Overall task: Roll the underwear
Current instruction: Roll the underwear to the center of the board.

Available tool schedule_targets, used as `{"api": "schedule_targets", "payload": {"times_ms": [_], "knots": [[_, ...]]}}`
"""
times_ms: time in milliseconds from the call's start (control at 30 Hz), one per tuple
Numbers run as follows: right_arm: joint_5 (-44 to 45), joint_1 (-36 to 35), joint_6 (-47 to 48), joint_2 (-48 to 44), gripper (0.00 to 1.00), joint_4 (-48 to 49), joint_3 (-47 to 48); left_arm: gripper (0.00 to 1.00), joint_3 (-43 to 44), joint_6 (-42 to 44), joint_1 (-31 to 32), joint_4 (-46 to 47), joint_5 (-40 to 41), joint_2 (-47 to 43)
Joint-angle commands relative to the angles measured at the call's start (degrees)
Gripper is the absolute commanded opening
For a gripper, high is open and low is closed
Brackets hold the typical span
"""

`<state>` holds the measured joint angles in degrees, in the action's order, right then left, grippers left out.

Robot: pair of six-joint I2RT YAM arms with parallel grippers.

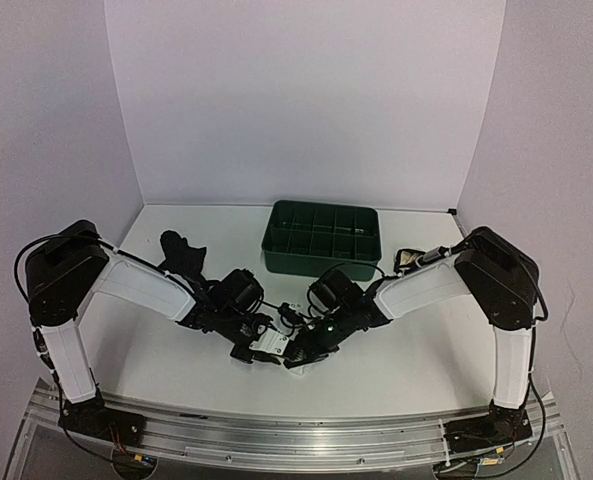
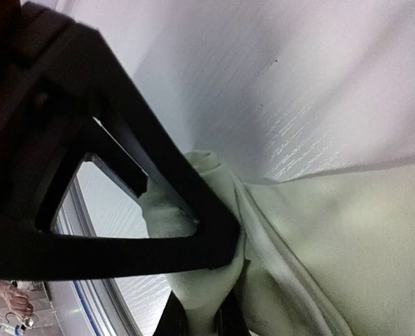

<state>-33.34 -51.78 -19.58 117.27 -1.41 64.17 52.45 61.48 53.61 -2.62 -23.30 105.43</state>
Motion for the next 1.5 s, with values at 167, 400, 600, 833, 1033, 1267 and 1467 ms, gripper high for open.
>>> {"api": "schedule_targets", "payload": {"times_ms": [167, 400, 600, 833, 1033, 1267, 1467], "knots": [[9.94, 0.45, 0.54, -4.85, 0.4, -11.29, 2.29, 0.0, 1.5, -2.66, 0.09, -3.97, 3.15, 1.55], [15.87, 3.81, -4.83, -17.81, 0.62, -14.02, -1.19, 0.0, 2.94, -6.18, 0.12, -5.93, 2.7, 1.02], [21.3, 6.81, -13.69, -20.01, 0.59, -15.09, -6.19, 0.0, 3.68, -7.53, 0.09, -6.29, 2.35, 0.84], [19.1, 7.14, -18.11, -7.5, 0.52, -14.78, 1.2, 0.0, 4.49, -8.18, 0.09, -6.9, 2.22, 0.87], [14.28, 7.14, -18.45, -2.58, 0.54, -10.43, 3.93, 0.0, 4.26, -8.46, 0.09, -7.24, 2.06, 0.63], [14.23, 7.13, -20.84, 1.42, 0.2, -9.6, 6.31, 0.0, 4.73, -8.59, 0.16, -7.03, 1.94, 0.72], [19.11, 7.15, -21.81, 2.2, 0.0, -9.62, 7.44, 0.0, 9.92, -11.39, 0.88, -13.86, -0.67, -0.27]]}}
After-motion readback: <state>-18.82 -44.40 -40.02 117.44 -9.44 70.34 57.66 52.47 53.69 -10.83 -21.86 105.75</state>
